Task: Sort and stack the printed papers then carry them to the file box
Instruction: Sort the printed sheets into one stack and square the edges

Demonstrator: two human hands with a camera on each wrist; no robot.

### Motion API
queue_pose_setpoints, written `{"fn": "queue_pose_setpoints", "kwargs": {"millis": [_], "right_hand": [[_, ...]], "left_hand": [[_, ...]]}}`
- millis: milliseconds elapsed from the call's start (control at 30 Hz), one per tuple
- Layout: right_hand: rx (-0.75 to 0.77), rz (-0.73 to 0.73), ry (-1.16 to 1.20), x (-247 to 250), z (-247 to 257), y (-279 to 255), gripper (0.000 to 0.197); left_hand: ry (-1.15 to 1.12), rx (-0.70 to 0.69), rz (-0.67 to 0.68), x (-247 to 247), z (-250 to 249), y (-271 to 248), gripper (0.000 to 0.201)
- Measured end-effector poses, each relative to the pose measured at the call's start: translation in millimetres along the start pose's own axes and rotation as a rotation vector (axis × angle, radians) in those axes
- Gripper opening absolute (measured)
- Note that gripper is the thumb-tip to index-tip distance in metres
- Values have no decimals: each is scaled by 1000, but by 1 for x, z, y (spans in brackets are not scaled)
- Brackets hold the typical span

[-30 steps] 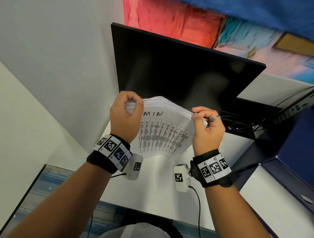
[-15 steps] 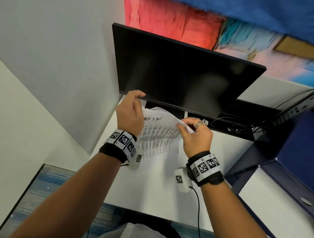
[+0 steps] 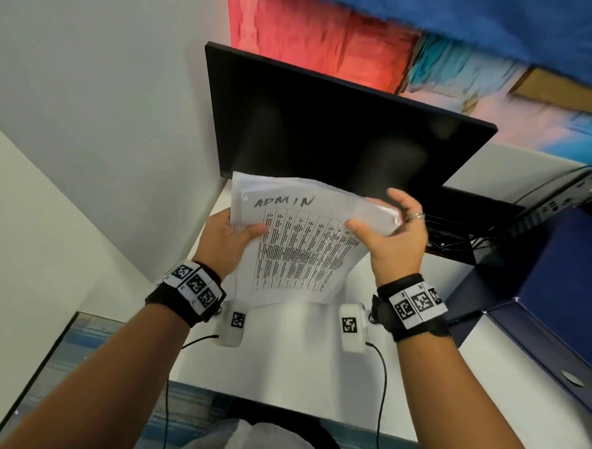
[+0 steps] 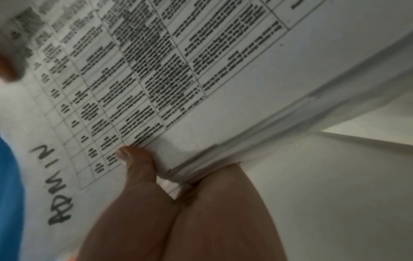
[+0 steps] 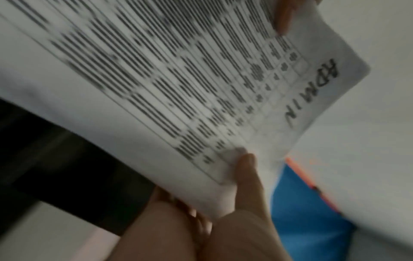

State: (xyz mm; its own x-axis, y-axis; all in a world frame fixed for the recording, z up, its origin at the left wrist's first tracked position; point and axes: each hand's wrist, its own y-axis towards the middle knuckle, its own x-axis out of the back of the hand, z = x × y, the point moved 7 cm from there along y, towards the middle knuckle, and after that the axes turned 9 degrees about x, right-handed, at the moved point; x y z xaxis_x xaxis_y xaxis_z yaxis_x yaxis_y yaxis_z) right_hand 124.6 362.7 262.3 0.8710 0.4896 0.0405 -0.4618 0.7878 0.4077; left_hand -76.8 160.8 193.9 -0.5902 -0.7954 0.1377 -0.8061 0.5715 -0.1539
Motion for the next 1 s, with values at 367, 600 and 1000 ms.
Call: {"fn": "queue_pose_setpoints", "kwargs": {"millis": [367, 600, 1000], "right_hand": [[-16, -1, 13, -5, 5, -24, 37], [-162, 41, -30, -8, -29, -53, 49], [308, 36, -260, 2, 28, -30, 46]], "left_hand": [[142, -285, -319, 6, -45, -29, 26], [25, -123, -125, -13, -5, -29, 28], [-59, -111, -2, -24, -20, -7, 64]]}}
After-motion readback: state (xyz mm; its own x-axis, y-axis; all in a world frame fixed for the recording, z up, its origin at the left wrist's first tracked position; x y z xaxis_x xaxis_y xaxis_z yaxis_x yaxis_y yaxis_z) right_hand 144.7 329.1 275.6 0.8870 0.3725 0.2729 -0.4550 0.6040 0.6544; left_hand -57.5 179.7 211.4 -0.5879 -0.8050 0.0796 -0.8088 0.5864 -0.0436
